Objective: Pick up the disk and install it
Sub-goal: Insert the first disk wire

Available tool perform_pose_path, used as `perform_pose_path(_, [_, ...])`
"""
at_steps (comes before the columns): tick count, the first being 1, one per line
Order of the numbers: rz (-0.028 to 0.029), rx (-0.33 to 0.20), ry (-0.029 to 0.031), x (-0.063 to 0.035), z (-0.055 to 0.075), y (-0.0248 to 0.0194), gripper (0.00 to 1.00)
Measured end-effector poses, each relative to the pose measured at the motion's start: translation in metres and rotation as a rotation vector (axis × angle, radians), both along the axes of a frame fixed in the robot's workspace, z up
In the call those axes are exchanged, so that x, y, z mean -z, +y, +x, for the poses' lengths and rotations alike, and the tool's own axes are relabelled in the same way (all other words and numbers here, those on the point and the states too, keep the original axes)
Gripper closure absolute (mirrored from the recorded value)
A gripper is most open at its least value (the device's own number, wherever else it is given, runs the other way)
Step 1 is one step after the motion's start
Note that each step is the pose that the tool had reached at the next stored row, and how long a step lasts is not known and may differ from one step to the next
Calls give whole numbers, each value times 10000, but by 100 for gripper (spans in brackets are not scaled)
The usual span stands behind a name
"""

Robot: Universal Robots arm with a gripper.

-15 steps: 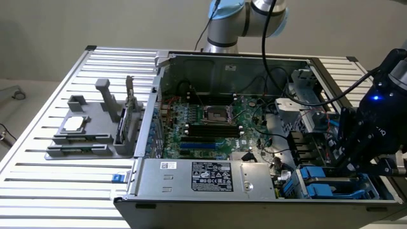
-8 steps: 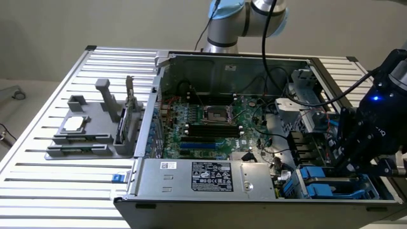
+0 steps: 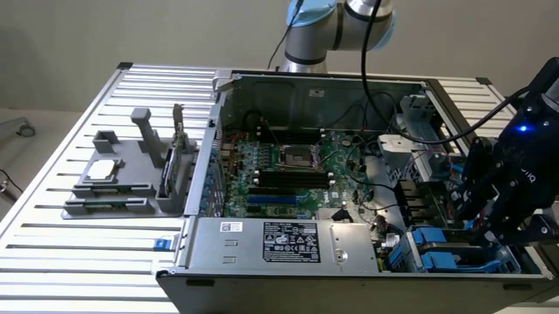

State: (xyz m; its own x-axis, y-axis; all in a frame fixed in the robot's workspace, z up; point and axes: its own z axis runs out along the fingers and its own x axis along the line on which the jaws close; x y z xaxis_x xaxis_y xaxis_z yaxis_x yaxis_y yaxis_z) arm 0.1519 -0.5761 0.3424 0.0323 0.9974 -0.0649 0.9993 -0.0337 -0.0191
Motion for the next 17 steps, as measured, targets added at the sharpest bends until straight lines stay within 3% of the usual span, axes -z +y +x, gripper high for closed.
perform_pose_path(10, [0,3,86,-151,-44,-79,57])
perform_pose_path(17, [3,3,105,-169,-212,-122,57])
